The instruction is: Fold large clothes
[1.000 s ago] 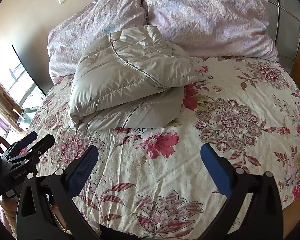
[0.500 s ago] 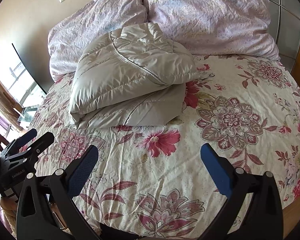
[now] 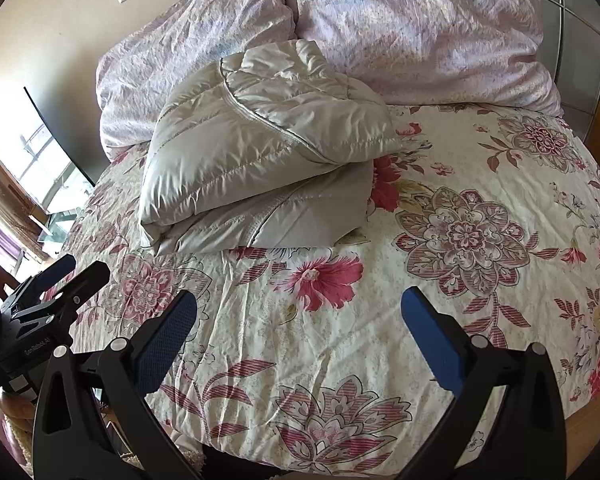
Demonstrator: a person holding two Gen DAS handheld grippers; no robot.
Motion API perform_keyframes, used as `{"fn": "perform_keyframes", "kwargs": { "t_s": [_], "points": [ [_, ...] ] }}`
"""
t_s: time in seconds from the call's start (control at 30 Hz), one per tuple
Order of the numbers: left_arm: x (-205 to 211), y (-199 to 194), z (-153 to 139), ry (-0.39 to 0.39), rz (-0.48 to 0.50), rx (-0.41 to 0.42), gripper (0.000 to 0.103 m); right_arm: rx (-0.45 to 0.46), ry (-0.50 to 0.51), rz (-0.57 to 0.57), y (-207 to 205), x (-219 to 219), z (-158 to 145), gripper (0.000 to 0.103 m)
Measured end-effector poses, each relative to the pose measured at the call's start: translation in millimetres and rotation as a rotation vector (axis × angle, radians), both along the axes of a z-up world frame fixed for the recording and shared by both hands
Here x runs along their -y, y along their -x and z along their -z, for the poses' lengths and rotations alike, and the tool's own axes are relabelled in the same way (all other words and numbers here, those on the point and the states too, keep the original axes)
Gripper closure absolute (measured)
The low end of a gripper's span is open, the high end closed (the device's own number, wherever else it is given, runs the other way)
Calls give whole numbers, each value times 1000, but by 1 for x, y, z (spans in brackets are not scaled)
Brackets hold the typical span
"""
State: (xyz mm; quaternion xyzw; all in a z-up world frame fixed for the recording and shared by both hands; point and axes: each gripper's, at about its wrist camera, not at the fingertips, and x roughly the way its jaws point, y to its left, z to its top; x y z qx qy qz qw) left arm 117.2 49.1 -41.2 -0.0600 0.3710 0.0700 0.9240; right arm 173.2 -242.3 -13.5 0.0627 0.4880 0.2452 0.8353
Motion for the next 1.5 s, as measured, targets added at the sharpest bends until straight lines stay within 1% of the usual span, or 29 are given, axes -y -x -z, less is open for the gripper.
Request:
{"fn": "perform_keyframes", "kwargs": {
  "t_s": [1.27,1.5],
  "points": [
    [-1,-4,5,4,8,-8,2,-2,3,4,-3,-1,4,1],
    [-2,-6,9,9,11,-16,2,-6,4,-1,-5,-1,6,1]
  ]
}}
